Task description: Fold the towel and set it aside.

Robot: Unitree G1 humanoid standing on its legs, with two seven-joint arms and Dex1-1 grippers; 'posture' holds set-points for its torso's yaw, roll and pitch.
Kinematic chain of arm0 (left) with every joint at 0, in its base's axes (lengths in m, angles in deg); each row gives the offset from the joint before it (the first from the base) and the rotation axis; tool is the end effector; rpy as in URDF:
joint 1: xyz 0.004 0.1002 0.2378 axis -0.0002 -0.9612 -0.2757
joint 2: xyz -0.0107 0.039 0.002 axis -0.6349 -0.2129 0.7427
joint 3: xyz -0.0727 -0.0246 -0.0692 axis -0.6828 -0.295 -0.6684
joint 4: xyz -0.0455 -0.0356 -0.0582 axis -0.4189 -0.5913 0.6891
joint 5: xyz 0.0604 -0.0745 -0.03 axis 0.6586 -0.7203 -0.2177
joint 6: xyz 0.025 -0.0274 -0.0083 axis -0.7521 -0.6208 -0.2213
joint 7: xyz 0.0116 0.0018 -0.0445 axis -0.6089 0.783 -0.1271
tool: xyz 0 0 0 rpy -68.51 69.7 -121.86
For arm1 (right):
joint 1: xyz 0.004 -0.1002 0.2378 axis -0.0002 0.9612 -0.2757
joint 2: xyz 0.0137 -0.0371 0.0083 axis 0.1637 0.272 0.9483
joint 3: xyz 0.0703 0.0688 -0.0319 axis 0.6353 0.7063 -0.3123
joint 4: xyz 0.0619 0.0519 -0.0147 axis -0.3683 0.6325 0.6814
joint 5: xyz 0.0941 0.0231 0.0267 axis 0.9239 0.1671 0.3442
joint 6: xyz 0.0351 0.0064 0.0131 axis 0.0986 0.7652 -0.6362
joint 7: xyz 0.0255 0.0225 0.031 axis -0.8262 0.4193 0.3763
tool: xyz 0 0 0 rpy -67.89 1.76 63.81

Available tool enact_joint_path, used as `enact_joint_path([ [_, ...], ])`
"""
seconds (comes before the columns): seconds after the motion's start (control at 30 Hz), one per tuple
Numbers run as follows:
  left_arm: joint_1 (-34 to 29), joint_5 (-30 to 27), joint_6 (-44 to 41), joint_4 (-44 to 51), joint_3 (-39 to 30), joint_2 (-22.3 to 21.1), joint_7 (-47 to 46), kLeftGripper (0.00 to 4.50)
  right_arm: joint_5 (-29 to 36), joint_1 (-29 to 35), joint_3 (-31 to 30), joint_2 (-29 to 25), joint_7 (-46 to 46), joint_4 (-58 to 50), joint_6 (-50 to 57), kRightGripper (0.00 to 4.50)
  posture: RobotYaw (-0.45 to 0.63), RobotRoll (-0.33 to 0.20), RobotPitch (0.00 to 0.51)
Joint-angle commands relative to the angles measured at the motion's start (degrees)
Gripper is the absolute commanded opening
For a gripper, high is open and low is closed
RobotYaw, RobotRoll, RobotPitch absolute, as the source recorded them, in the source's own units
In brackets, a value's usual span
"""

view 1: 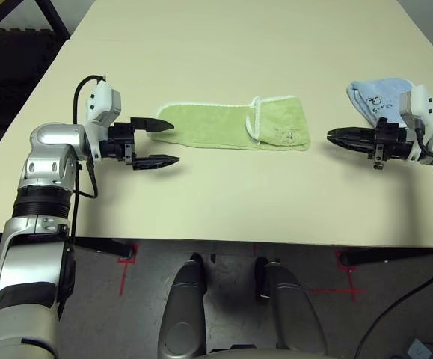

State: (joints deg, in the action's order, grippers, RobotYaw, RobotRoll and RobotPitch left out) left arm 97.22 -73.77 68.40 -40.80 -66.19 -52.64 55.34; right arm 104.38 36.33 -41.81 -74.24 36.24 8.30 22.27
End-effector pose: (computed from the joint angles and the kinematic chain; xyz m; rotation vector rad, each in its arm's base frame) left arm 0.3174 0.2890 0.2117 0.4248 0.0340 -1.2594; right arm 0.3070 -0.3159 0.1892 -0.4354 -0.0657 1.1107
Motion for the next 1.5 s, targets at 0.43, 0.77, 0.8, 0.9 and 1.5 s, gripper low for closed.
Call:
enact_joint_path([
  [0.43, 1.0, -0.4, 0.0, -2.7, -1.1, 0.4, -1.9, 4.50, 0.8, 2.1, -0.5, -3.3, 3.7, 0.2, -2.2, 4.48, 0.01, 0.000, 0.206],
  [0.77, 5.4, -0.2, -29.1, -3.5, -2.8, -5.7, -14.1, 4.50, -0.3, 2.3, -0.9, -3.3, 3.2, 0.0, -2.8, 4.48, 0.01, 0.000, 0.209],
  [0.8, 6.0, -0.5, -35.6, -3.5, -3.0, -6.3, -16.2, 4.50, -0.3, 2.4, -0.9, -3.2, 3.1, -0.2, -2.7, 4.48, 0.01, 0.000, 0.209],
  [0.9, 6.5, -3.5, -48.5, -2.0, -5.6, -5.9, -20.4, 4.50, -0.4, 2.3, -1.0, -3.0, 3.0, -0.4, -2.5, 4.48, 0.02, 0.000, 0.212],
  [1.5, 9.2, -11.4, -72.4, -4.8, -15.1, 0.8, -38.3, 4.50, -0.6, 2.4, -1.4, -3.0, 2.2, -1.5, -1.9, 4.48, 0.01, 0.000, 0.215],
])
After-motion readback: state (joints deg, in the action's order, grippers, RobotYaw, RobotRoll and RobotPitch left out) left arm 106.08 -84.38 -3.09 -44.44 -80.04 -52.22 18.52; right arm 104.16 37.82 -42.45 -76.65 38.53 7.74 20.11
